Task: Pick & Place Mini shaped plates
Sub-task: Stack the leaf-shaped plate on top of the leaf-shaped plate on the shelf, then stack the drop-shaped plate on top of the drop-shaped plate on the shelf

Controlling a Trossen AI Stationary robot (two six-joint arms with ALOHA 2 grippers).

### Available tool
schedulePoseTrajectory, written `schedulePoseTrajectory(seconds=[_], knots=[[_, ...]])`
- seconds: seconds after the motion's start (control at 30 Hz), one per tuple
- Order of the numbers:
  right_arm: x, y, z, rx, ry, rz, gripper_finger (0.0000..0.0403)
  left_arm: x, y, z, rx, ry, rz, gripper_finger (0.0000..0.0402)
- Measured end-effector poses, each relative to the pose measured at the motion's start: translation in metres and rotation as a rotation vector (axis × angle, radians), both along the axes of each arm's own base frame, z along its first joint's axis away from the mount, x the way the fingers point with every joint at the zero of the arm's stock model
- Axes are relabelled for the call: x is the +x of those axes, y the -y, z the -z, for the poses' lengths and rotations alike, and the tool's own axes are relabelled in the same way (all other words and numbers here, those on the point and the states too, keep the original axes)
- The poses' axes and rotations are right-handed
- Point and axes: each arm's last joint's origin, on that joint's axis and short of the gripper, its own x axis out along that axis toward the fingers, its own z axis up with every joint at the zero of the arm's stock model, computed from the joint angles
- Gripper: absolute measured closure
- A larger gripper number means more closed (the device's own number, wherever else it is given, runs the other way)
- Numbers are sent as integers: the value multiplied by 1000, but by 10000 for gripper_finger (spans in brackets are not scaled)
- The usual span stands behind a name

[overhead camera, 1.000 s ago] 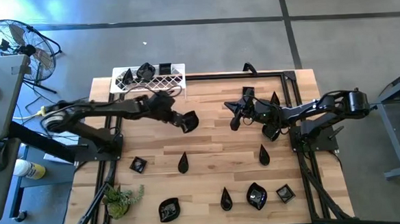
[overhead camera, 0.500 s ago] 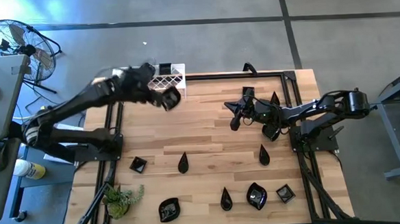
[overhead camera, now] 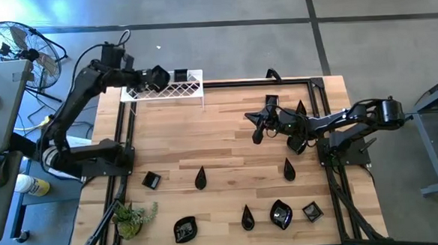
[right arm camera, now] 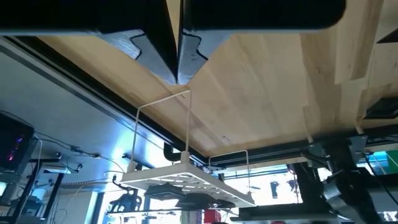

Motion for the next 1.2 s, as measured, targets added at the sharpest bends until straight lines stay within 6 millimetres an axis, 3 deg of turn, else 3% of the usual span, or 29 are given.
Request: schedulePoseTrajectory(seconds=[0.43, 0.7, 0.97, 1.2], knots=[[0, 0, 0, -1, 1, 0, 396, 1, -41, 27, -42, -97, -37, 401], [0, 0, 0, -5, -1, 0, 401, 2, -42, 26, -31, -86, -29, 393], [0, 0, 0, -5, -1, 0, 396, 2, -41, 27, -33, -104, -7, 331], [0, 0, 0, -5, -1, 0, 400, -1, -35, 1, 3, -151, 57, 312]])
